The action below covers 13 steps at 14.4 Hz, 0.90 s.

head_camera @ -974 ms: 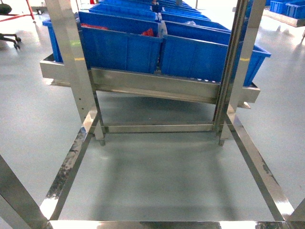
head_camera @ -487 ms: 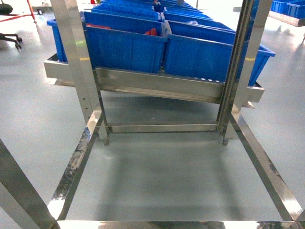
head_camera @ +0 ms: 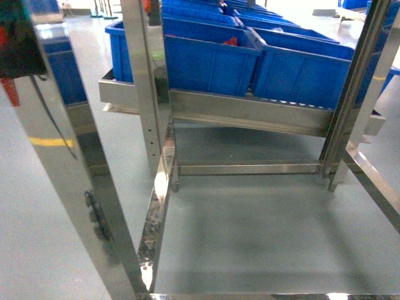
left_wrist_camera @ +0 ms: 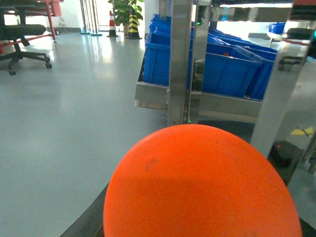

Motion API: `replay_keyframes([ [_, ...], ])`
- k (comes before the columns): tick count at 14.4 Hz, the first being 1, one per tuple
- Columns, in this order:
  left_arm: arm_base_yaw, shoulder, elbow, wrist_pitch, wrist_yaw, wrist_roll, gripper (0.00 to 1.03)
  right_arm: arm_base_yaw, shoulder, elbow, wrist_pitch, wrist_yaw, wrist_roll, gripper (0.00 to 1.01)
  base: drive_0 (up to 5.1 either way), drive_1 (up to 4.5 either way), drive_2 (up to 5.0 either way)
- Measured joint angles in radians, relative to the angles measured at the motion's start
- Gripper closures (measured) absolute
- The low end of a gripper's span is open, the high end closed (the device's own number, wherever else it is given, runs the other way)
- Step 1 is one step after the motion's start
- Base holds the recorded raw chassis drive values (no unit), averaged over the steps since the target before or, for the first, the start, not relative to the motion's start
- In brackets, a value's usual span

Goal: Pick capacitor and pack into box

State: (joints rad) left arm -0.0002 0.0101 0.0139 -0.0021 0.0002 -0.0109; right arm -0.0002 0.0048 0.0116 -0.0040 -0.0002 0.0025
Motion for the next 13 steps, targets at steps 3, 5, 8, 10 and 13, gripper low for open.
replay_keyframes([
  [3,0.0,0.0,0.0,-0.004,0.0,0.0,0.59,0.0,0.0,0.0,-0.001,0.0,0.0,0.03,-5.0,2.5,2.5],
  [5,0.0,0.0,0.0,-0.005,-0.001,0.0,0.59,0.0,0.0,0.0,-0.001,0.0,0.0,0.03,-5.1,2.4,2.4],
  [8,0.0,0.0,0.0,-0.006,0.0,0.0,0.59,0.0,0.0,0.0,-0.002,0.0,0.0,0.03,-4.9,2.54,2.5],
  [10,0.0,0.0,0.0,-0.003,0.0,0.0,0.59,0.0,0.0,0.0,0.0,0.0,0.0,0.03,-5.0,2.46,2.5],
  [13,0.0,0.0,0.0,0.0,0.0,0.0,0.59,0.0,0.0,0.0,0.0,0.0,0.0,0.03,-4.9,2.52,2.5],
])
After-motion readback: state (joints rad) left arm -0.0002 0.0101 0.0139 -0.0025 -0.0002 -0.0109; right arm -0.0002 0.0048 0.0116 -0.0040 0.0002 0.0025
